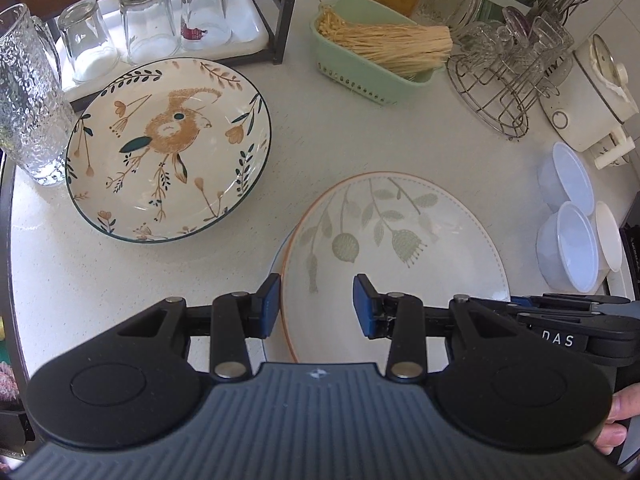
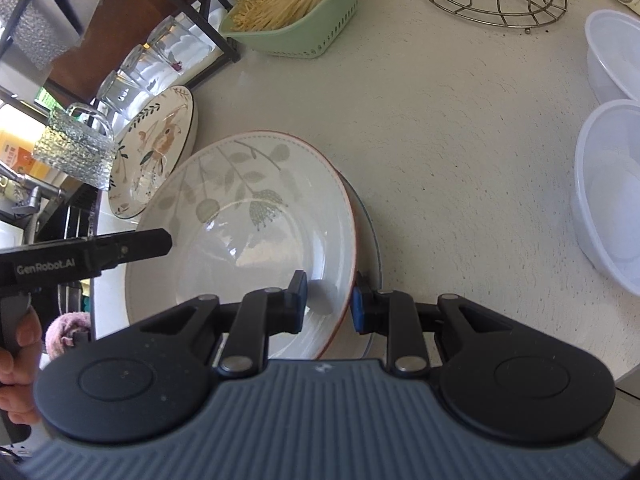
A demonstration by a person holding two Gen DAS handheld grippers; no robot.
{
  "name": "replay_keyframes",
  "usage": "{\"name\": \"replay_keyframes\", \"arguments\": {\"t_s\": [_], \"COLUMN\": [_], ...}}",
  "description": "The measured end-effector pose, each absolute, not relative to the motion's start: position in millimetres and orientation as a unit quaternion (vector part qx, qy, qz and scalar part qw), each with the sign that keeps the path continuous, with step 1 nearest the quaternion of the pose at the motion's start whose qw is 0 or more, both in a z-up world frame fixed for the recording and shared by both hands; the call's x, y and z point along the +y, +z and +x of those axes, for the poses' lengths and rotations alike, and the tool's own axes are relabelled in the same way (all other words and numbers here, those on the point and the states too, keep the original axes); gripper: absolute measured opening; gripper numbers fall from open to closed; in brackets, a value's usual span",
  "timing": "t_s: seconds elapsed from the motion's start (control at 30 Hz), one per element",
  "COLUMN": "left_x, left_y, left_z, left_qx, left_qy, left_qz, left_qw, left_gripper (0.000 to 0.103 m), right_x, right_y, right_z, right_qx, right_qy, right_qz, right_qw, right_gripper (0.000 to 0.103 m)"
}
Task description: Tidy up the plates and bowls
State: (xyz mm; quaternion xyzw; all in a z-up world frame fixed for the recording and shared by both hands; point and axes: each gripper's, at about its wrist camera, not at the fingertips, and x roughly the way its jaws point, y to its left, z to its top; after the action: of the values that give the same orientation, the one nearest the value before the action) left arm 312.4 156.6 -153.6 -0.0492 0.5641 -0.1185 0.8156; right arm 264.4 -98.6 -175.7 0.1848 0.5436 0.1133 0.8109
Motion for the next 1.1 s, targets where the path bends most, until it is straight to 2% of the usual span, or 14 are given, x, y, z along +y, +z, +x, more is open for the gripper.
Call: {"name": "replay_keyframes", "arguments": {"t_s": [0.17,0.27,0.5,1.1], "left_x": [156,145,151,154], "left_y": [-149,-144,-138,-72], "left_z": [312,312,309,270], "left_qx": [0.561,0.554,0.545,0.473], "left_qy": [-0.155,-0.153,-0.142,-0.097], "left_qz": [-0.071,-0.038,-0.046,-0.058], "left_qw": [0.81,0.818,0.825,0.874], "left_gripper": [0.043,0.043,0.043,0.043], "right_x": [-98,-93,-92,-97], "right_y": [-176,-178,-178,-123], "right_z": [265,268,270,241], "right_qx": [0.544,0.546,0.542,0.44], "right_qy": [0.114,0.126,0.118,0.118], "right_qz": [0.182,0.176,0.173,0.137], "right_qw": [0.811,0.809,0.814,0.88], "right_gripper": [0.027,0.027,0.026,0.025]}}
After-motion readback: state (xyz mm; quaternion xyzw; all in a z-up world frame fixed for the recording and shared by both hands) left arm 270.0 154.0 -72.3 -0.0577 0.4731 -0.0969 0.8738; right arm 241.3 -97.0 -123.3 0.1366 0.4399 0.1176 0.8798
